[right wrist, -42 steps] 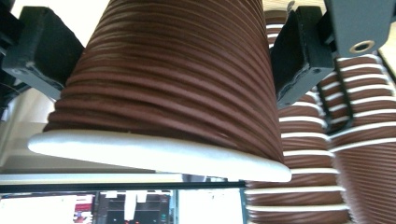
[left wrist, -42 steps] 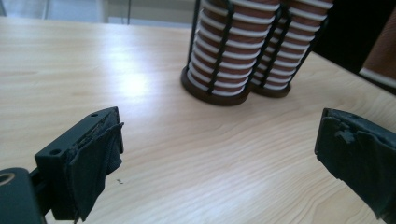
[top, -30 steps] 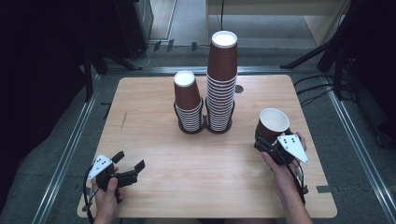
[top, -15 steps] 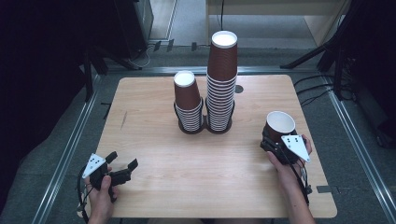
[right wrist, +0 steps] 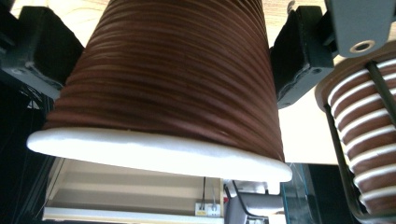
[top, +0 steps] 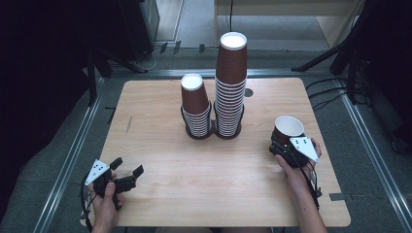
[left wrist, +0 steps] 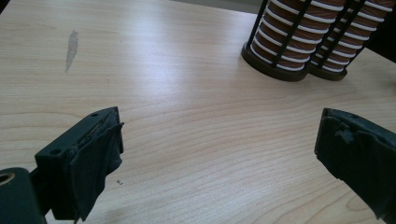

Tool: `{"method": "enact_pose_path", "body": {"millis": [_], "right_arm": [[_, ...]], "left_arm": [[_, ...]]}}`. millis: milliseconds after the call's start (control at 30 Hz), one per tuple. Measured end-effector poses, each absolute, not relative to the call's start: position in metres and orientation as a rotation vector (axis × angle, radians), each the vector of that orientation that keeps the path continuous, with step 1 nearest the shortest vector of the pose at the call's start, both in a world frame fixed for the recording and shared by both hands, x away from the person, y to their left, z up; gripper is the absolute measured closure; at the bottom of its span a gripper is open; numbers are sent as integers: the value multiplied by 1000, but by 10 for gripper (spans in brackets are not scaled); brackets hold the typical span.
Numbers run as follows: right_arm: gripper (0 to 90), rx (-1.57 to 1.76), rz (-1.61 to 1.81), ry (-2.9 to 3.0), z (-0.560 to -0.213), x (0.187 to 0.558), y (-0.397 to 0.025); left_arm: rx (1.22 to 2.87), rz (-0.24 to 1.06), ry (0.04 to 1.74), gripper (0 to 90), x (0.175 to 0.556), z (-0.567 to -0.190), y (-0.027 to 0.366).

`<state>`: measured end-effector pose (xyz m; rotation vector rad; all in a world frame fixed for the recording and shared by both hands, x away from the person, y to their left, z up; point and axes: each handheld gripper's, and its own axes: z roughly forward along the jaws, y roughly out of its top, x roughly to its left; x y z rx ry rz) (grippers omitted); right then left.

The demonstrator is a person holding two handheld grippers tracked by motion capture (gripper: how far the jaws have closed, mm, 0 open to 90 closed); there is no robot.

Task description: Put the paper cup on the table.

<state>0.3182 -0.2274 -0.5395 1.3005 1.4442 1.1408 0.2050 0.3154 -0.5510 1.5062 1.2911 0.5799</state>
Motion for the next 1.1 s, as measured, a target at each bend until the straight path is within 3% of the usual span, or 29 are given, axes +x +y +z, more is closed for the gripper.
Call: {"method": "enact_pose_path", "body": {"millis": [1100], "right_arm": [[121, 1336, 1184, 1517, -541, 311, -232]], "left_arm": [[1508, 571, 1291, 15, 206, -552, 315]]}}
